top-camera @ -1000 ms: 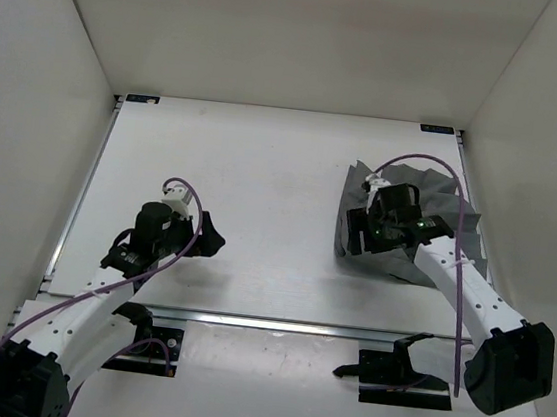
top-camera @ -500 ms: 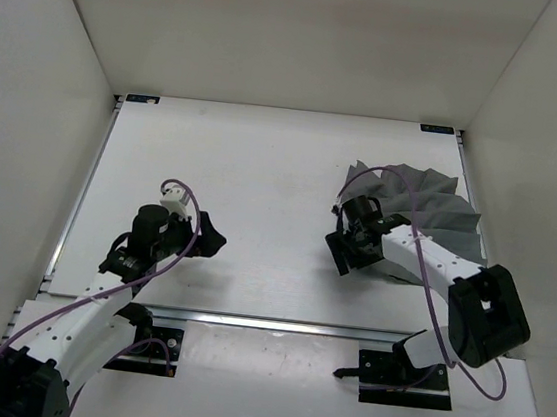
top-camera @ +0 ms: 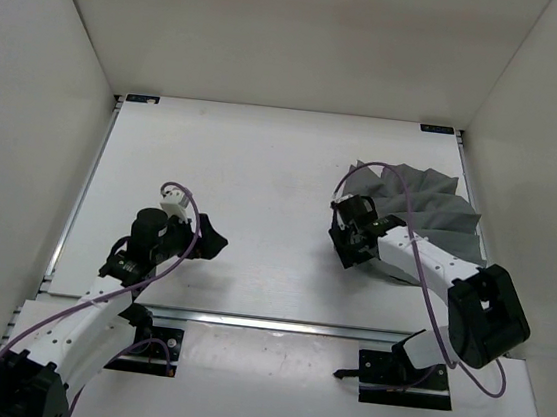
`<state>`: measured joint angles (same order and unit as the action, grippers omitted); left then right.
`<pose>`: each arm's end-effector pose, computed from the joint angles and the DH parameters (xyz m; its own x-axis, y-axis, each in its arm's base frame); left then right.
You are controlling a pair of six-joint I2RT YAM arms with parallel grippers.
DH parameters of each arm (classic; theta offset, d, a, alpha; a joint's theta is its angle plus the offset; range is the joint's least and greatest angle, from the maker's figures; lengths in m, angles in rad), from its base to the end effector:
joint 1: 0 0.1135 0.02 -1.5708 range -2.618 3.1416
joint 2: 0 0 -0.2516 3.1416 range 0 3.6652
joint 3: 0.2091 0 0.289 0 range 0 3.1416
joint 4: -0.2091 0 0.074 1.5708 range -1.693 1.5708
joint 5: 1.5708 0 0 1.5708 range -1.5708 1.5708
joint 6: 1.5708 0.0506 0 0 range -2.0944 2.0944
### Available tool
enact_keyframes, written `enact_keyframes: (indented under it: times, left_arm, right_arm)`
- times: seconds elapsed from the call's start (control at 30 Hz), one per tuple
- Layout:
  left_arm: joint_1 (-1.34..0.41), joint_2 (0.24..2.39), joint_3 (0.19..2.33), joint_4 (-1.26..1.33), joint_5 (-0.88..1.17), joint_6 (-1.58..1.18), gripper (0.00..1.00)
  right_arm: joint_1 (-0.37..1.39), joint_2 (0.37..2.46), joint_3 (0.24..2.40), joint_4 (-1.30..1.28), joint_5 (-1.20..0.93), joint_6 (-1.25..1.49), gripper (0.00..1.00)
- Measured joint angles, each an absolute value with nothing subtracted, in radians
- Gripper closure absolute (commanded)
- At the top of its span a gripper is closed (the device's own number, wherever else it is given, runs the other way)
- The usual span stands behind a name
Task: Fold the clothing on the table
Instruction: Grab the skirt from the pile, then flatten the skirt out
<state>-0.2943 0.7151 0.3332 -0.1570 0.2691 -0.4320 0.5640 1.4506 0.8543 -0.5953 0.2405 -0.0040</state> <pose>0.2067 -0.0767 0.1658 -0.6545 -0.2234 -0.7223 0.2466 0.8400 -0.4832 0.2625 0.1518 0.1398 -0.7833 -0.5001 -0.3693 -0.4478 0.8659 -0.2228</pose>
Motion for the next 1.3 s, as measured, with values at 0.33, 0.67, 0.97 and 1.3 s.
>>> enact_keyframes:
  times: [0.33,0.67,0.97,1.3]
  left_arm:
    - [-0.29,0.692,0.319,-0.146,0.273,-0.438,0.02]
    - [-0.289,0.661,0.315,-0.131,0.277,-0.435,0.02]
    - [-0.266,0.642,0.313,-0.083,0.288,-0.432,0.37]
    - [-0.271,0.731,0.329,-0.002,0.292,-0.439,0.59]
  right_arm:
    - [0.563,1.413,0.853,-0.545,0.206,-0.01,0.64]
    - [0.571,1.47,0.913,-0.611,0.09,-0.019,1.0]
    - [0.588,1.483,1.307,-0.698,-0.111,0.01,1.0]
    - [0.482,1.294,1.261,-0.854,-0.345,0.021,1.0]
